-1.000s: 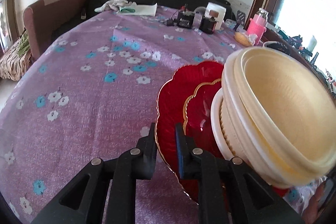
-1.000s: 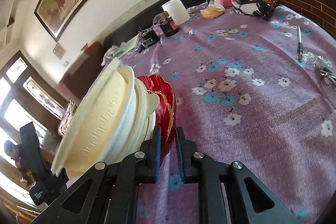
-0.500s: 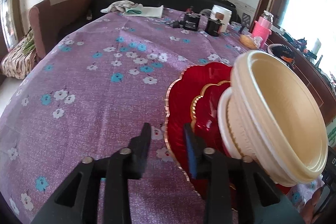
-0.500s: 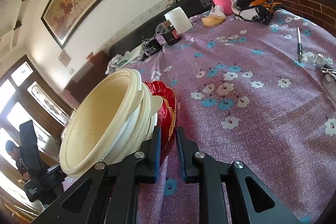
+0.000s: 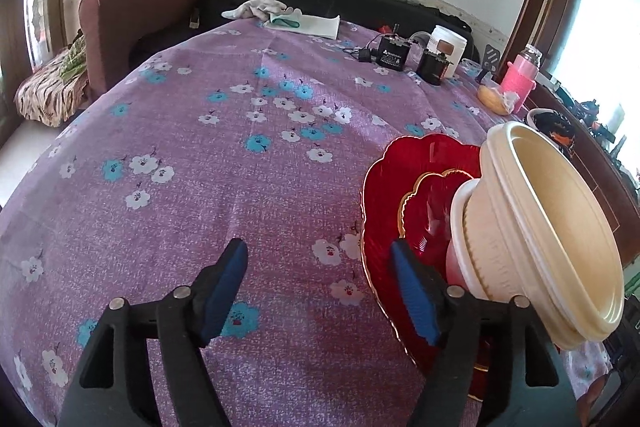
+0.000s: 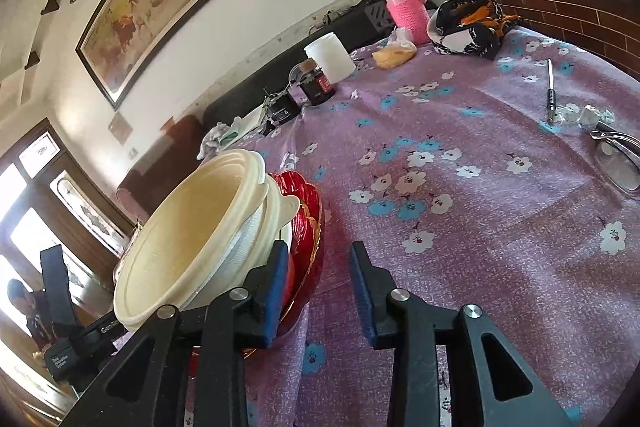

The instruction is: Organize plates and bowls

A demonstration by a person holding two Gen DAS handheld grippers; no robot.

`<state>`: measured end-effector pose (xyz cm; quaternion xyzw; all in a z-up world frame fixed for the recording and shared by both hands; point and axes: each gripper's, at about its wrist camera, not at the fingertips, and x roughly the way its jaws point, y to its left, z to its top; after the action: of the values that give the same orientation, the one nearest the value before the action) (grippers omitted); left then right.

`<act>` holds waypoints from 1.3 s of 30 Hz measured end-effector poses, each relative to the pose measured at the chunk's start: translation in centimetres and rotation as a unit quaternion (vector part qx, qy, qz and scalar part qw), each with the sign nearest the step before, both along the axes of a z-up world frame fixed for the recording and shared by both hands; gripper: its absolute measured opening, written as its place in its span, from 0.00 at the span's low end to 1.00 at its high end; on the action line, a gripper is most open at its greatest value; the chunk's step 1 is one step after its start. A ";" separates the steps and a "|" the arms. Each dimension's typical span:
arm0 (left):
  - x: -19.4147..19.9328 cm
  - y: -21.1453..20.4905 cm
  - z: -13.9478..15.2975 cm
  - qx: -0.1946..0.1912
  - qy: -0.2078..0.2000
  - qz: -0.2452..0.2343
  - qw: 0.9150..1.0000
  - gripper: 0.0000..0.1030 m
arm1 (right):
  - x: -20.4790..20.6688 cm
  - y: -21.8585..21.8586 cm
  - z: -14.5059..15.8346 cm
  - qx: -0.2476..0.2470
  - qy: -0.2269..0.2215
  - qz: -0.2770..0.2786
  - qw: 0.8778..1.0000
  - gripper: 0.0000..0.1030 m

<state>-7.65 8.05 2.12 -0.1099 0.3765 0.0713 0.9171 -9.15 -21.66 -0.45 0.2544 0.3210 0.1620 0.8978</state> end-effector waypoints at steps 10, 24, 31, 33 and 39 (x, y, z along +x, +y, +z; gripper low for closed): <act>-1.8 0.6 0.5 -0.004 -0.024 0.002 1.000 0.87 | -0.5 -0.3 0.2 -0.009 -0.006 -0.024 1.000 0.50; -4.6 1.0 0.5 -0.018 -0.056 -0.012 0.998 0.91 | -3.1 -1.0 1.4 -0.039 -0.057 -0.086 0.994 0.81; -7.2 -1.8 1.7 0.097 -0.104 -0.011 0.990 1.00 | -3.9 -1.5 1.8 -0.033 -0.074 -0.096 0.992 0.86; -7.4 -2.4 1.7 0.121 -0.100 -0.018 0.987 1.00 | -4.1 -1.4 1.9 -0.037 -0.080 -0.094 0.992 0.87; -7.4 -3.2 1.4 0.146 -0.086 -0.030 0.985 1.00 | -4.1 -1.3 2.0 -0.043 -0.079 -0.093 0.992 0.90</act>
<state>-15.05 4.89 3.52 0.0306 0.2845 0.0877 0.9542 -13.21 -22.91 1.53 0.2311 0.2308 0.0834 0.9415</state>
